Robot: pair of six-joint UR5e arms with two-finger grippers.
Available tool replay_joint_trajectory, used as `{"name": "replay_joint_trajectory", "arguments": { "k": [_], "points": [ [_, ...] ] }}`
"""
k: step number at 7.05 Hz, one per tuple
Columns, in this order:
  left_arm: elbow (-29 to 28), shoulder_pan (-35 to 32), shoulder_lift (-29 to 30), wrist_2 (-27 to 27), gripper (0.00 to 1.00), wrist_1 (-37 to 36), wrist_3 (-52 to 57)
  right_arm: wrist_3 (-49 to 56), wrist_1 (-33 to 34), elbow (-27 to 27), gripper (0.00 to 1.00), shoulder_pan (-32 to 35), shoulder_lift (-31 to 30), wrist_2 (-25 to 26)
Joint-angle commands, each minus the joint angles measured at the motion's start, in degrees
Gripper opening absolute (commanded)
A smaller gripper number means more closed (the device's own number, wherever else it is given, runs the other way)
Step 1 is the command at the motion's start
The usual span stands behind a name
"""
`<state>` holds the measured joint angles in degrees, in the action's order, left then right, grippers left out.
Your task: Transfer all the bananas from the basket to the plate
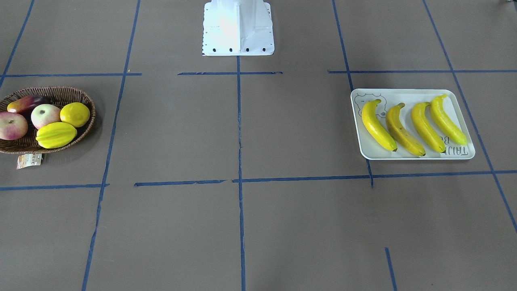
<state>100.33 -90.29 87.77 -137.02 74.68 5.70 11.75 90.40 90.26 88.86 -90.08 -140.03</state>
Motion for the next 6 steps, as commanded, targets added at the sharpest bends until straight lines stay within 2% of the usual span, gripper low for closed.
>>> {"name": "replay_joint_trajectory", "arguments": {
  "k": [1, 6],
  "points": [
    [-3.4, -0.3, -2.9, -0.1, 0.99, 6.5, -0.2, -0.2, -0.1, -0.1, 1.00, 1.0, -0.1, 0.6],
    [-4.4, -0.3, -3.0, -0.2, 1.00, 7.8, -0.2, 0.0, -0.1, -1.4, 1.00, 2.8, -0.4, 1.0]
  ]
}}
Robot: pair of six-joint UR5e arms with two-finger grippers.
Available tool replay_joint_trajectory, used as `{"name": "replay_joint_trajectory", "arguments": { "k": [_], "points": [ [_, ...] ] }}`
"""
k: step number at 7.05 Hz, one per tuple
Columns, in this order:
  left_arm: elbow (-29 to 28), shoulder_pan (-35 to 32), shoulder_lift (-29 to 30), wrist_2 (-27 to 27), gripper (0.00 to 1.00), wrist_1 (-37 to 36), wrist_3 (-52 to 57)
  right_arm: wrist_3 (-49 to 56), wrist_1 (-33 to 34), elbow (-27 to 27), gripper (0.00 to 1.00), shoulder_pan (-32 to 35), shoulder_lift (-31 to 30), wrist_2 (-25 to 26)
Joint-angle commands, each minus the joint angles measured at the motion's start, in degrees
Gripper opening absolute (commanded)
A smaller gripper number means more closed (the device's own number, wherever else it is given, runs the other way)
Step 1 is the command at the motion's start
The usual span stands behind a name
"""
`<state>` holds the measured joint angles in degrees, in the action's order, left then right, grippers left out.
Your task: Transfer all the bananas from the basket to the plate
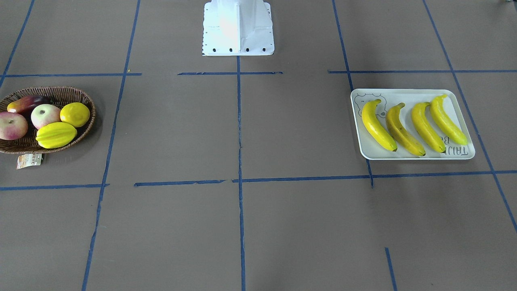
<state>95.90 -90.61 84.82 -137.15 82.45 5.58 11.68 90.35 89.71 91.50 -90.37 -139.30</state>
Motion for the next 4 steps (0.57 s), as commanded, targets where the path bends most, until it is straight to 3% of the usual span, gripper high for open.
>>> {"name": "replay_joint_trajectory", "arguments": {
  "k": [1, 4],
  "points": [
    [0.1, 0.0, 0.0, -0.1, 1.00, 0.1, 0.0, 0.1, 0.0, -1.7, 1.00, 0.9, 0.0, 0.7],
    [0.4, 0.0, 0.0, -0.1, 1.00, 0.1, 0.0, -1.0, 0.1, -1.6, 1.00, 1.6, -1.2, 0.3]
  ]
}}
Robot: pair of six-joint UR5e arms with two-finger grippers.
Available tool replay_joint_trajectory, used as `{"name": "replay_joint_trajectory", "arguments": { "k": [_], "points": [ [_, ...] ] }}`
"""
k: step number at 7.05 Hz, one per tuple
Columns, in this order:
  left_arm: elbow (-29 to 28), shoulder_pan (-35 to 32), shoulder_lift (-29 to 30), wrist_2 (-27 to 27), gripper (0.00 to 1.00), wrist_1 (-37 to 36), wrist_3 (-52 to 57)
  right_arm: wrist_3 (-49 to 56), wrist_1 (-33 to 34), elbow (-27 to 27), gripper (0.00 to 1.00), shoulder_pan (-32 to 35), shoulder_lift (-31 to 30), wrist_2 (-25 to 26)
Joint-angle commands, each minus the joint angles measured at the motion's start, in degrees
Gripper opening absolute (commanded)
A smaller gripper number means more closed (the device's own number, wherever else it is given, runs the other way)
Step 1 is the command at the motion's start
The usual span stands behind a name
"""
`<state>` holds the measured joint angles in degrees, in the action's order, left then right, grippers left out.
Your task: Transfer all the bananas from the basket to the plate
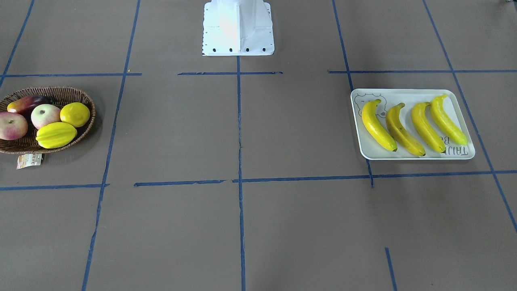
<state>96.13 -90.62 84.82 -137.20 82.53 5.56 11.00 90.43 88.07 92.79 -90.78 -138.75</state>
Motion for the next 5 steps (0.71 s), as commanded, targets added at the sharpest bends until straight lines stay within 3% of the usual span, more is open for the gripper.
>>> {"name": "replay_joint_trajectory", "arguments": {
  "k": [1, 5],
  "points": [
    [0.4, 0.0, 0.0, 0.0, 1.00, 0.0, -0.1, -0.2, 0.0, 0.3, 1.00, 0.7, -1.1, -0.3],
    [0.6, 0.0, 0.0, 0.0, 1.00, 0.0, -0.1, -0.2, -0.1, 1.4, 1.00, 1.3, -3.0, -0.5]
  ]
}}
